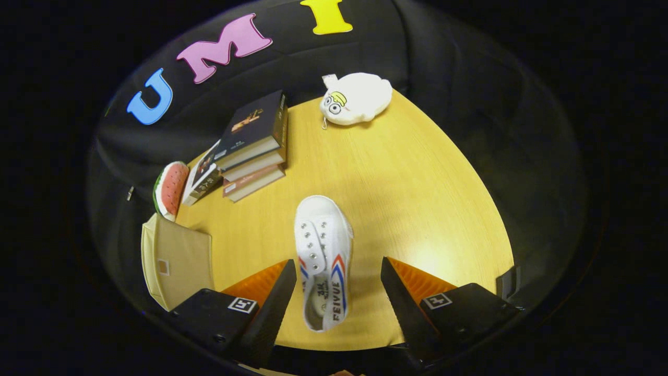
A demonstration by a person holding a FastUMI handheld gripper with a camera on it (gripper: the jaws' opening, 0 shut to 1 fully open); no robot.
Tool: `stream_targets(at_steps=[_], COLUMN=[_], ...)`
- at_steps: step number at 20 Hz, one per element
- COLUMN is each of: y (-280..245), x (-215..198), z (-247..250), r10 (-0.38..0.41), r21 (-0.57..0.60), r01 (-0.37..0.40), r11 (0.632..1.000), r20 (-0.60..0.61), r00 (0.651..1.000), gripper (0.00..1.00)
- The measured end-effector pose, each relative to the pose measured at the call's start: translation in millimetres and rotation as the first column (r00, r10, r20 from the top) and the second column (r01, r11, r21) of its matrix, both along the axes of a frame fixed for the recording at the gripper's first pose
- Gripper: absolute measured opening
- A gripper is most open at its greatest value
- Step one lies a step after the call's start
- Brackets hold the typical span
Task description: Open the storage box then place both shoes into the box .Put the left shoe in first, then the right shoe, with the right side of both shoes facing outward in a uniform manner.
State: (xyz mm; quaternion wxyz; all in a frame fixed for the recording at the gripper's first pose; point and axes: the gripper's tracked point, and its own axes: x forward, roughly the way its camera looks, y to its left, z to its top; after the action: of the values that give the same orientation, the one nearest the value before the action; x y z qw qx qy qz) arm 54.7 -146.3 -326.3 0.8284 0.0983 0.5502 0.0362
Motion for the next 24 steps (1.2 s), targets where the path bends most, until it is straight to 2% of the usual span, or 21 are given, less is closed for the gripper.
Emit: stream_targets(at_steps=[3,6,12,15,16,18,19,21,24], y=[-6,-9,4,16,23,34,32,32,28], x=[-3,-9,-8,-6,-6,-7,-6,-8,-8], z=[-31,-47,-62,-66,-68,-72,-71,-69,-68], r10=[-0.016,0.013,0.046,0.06,0.065,0.034,0.025,0.024,-0.018], r21=[0.022,0.007,0.024,0.062,0.095,0.137,0.144,0.178,0.253], r01=[0.018,-0.012,-0.043,-0.048,-0.046,0.0,0.013,0.024,0.094], r11=[1.0,1.0,0.999,0.997,0.994,0.991,0.99,0.984,0.963], r20=[-0.082,-0.123,-0.177,-0.2,-0.207,-0.242,-0.256,-0.267,-0.29], r00=[0.997,0.992,0.983,0.978,0.976,0.97,0.966,0.963,0.957], gripper=[0.99,0.99,0.99,0.94,0.88,0.67,0.5,0.48,0.27])
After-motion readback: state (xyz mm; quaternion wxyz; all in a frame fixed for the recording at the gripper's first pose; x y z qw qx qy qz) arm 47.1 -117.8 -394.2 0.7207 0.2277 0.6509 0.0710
